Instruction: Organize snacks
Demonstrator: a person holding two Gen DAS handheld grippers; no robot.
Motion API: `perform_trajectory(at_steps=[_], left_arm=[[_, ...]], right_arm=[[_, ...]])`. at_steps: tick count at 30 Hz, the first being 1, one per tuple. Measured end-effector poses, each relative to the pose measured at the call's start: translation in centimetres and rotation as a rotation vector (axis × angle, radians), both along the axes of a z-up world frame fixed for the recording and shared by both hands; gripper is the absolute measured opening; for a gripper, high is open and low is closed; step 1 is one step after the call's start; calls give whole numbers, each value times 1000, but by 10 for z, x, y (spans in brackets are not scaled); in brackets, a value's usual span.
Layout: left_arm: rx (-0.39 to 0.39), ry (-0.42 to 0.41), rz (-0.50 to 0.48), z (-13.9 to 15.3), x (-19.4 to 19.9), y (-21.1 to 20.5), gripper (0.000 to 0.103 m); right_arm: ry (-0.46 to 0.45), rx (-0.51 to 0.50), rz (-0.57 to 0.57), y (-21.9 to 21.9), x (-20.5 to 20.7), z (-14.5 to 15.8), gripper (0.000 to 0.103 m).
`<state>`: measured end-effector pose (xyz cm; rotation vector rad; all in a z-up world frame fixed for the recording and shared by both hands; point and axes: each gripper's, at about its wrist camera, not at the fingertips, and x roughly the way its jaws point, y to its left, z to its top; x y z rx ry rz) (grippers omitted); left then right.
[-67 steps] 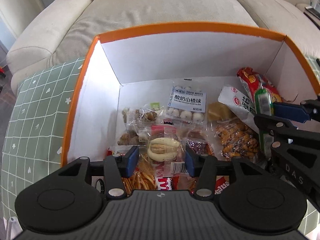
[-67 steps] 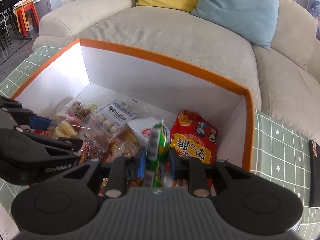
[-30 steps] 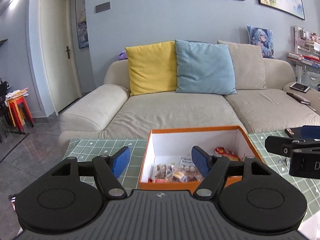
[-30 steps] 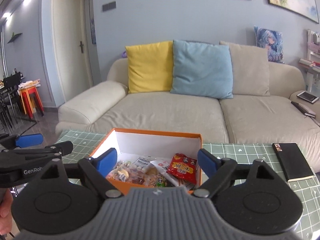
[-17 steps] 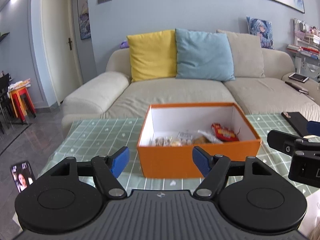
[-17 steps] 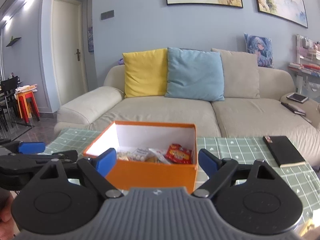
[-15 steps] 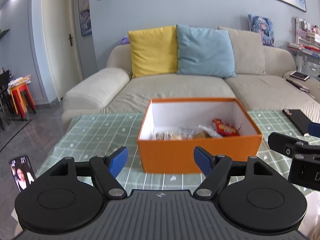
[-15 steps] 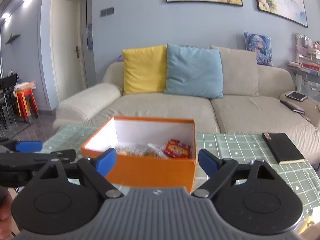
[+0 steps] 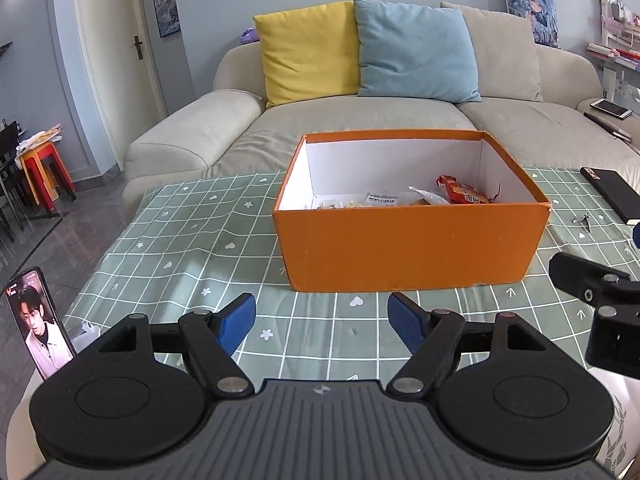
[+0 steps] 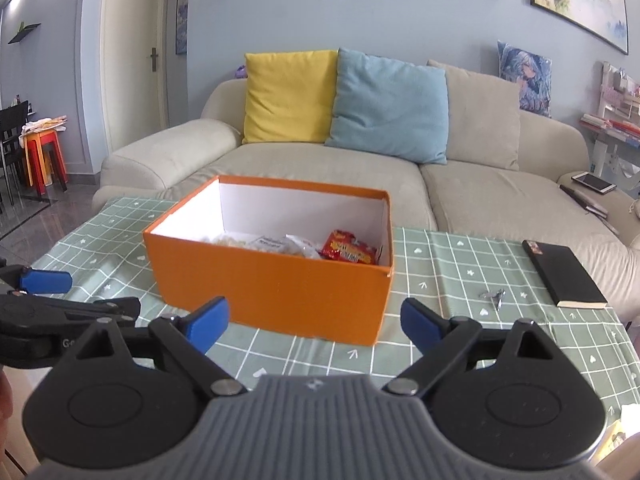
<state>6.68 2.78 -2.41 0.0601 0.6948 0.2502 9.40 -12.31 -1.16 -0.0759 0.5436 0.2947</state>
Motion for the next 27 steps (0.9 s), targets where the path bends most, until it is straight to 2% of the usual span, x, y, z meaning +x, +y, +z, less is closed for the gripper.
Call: perform_trajectory(at_steps=[27], left_arm=[[-8,-6,-3,7,-1,-1,88]], right_arm=[[0,12,-7,1,-2,3,92]])
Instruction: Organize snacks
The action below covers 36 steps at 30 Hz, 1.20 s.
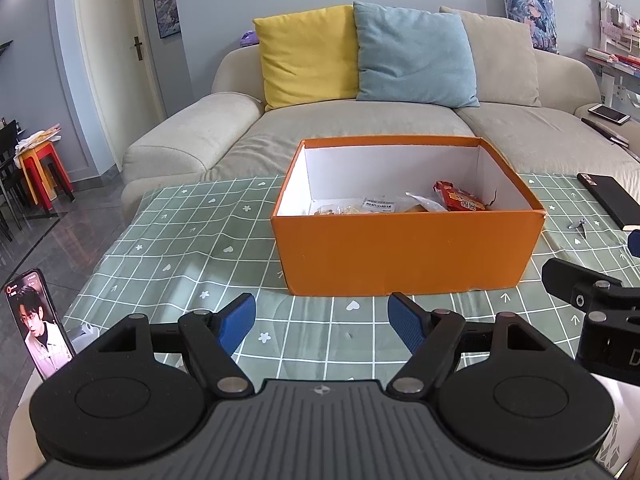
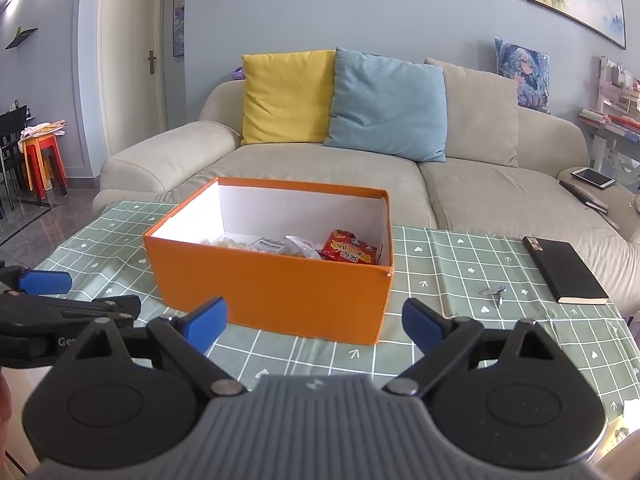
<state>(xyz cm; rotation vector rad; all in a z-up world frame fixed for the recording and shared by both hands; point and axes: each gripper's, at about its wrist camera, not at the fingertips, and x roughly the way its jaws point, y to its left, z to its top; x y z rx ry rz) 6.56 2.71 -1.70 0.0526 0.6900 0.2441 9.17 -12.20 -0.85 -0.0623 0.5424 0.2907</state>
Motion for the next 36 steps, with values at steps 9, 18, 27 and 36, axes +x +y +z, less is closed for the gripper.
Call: perform_trajectory(at_steps=[9,18,27,36], left_arm=[[16,-12,-4,2,-1,-2,88],[15,-19,-16,4,-1,-3,88],[10,-32,-35,7,-2,-3,88],[17,-47,-34,10,-1,-4,88]], right_arm=[[-11,7,-6,-2,0,1,92],[-14,13,-6,-4,1,1,92],[-11,16,-13,-6,3,1,92],[-15,21,-19,-8,3,1,92]])
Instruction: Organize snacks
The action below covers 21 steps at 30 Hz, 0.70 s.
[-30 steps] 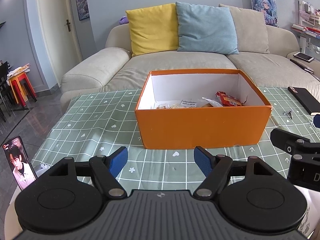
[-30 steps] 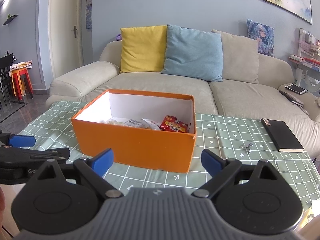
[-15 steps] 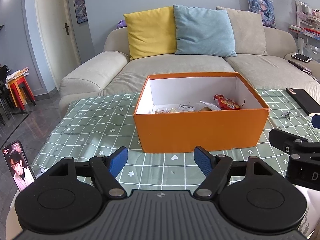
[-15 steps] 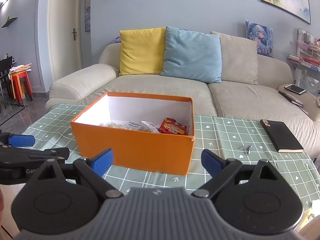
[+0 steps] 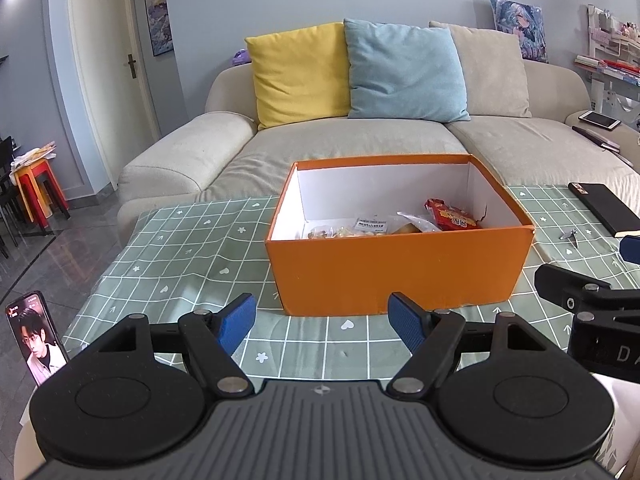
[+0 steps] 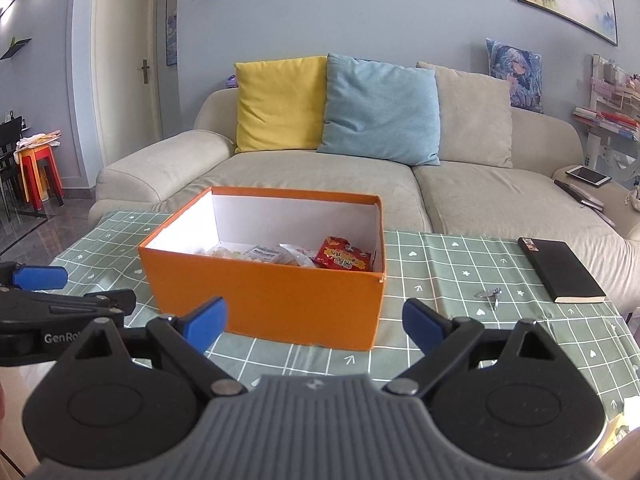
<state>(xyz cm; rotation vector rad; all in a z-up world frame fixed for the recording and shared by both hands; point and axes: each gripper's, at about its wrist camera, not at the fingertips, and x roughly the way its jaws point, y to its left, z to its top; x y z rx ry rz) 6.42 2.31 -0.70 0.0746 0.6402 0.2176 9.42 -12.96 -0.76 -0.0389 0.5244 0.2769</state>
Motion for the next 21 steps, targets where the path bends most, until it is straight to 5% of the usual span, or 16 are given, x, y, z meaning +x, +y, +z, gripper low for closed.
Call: perform_trajectory(at_steps=[21], left_arm=[[3,-1,-6,0,0,-2,88]], right_arm=[[1,2,-2,0,0,2,92]])
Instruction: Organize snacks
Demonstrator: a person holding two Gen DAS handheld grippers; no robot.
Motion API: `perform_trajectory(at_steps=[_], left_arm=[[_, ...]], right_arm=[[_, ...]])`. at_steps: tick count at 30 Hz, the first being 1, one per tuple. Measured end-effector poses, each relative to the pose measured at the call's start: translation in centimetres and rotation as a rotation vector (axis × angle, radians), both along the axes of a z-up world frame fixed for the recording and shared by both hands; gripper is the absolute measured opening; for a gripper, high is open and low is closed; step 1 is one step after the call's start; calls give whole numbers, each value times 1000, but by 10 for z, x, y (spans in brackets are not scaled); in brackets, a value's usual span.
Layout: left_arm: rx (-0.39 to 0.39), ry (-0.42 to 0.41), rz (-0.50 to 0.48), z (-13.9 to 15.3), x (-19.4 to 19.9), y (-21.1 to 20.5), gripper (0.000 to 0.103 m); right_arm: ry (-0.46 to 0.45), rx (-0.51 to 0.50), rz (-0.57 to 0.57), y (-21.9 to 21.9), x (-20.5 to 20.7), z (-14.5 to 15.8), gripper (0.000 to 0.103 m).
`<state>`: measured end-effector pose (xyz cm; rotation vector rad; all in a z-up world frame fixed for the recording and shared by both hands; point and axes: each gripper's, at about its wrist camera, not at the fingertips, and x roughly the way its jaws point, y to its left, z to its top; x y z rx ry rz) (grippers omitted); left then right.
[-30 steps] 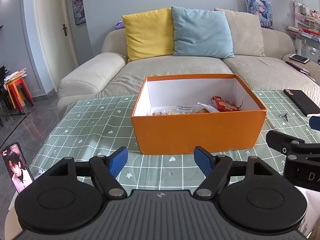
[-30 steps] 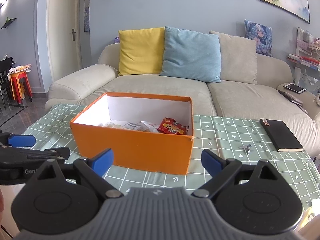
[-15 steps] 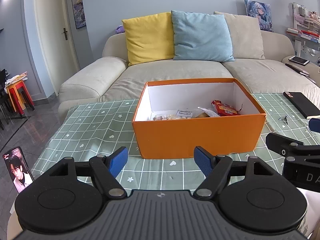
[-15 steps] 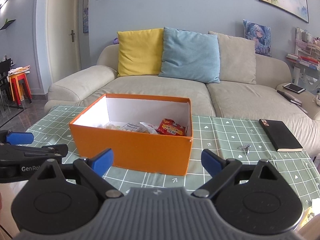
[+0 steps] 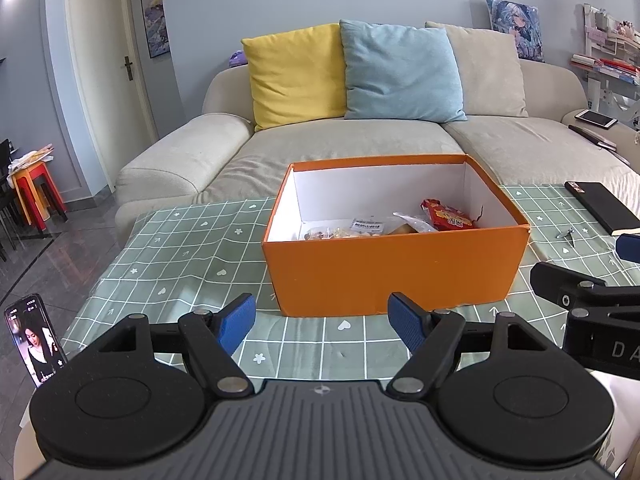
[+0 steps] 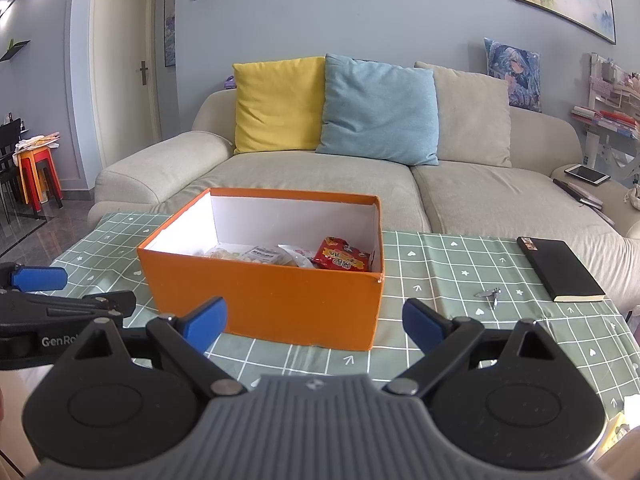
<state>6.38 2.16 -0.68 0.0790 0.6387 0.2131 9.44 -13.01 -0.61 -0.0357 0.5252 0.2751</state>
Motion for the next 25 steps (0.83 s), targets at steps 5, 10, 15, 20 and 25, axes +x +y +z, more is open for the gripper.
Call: perform_trajectory(at_steps=[5,10,15,20,25], left_arm=[[9,-5,-8,0,0,0,88],[28,-9,-13,-1,-1,-2,88],[37,-11,-13,-1,-2,-3,88],[46,-13,-20,-2,-2,-4,88],[52,-11,-26,-2,-2,-4,88]], right_arm=[[6,-1,-1,-1,1,0,92],[7,-1,-2,-1,1,0,92],[10,0,-4,-2,1,0,92],[11,-1,-6,-2,1,-1,93],[15,-2,-7,-2,2,-2,93]])
